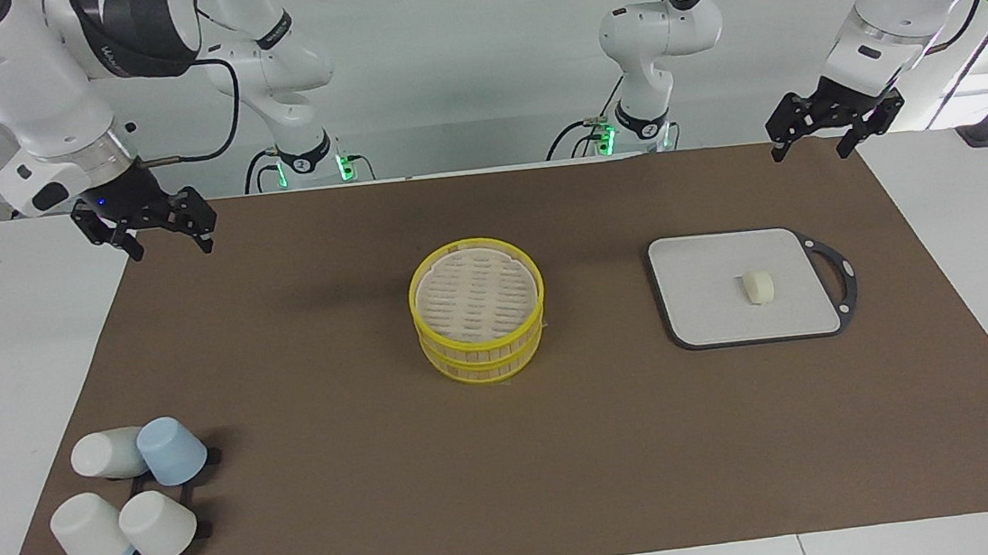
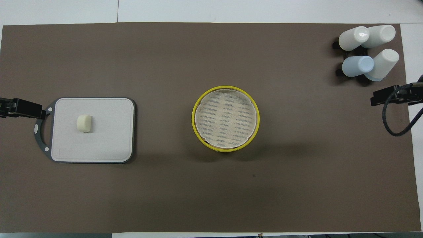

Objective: Place bun in steamer
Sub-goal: 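Reach the left gripper to the bun while the right arm moves in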

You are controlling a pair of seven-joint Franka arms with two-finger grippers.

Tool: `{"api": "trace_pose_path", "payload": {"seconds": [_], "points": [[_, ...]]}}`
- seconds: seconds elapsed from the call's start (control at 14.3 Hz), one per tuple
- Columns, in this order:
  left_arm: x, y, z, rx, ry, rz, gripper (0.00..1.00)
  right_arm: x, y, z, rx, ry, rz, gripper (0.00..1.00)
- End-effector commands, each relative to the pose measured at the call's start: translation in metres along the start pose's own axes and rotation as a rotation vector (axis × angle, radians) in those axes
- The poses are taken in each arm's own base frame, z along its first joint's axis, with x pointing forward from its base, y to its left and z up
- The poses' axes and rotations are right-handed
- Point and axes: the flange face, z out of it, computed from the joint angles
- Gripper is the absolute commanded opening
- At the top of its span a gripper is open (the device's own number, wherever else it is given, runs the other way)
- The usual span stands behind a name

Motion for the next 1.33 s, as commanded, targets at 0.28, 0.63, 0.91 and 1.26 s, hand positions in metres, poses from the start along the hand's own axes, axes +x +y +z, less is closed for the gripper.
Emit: {"api": "trace_pose_path", "payload": {"seconds": [0.28,0.63,0.91,1.26], "points": [[0.001,0.001,-0.001,0.026,0.008,0.007,1.0,-0.004,-0.001,0.001,0.02,0.005,-0.022,1.0],[0.0,0.001,0.002,0.024,0.005,0.006,1.0,0.016,-0.086,0.019,0.022,0.026,-0.013,0.99],[-0.014,-0.002,0.043,0.021,0.035,0.004,1.0,0.042,-0.216,0.053,0.036,0.061,0.058,0.98],[-0.019,-0.01,0.116,0.018,0.036,-0.009,1.0,0.022,-0.359,0.103,0.056,0.083,0.06,0.97]]}}
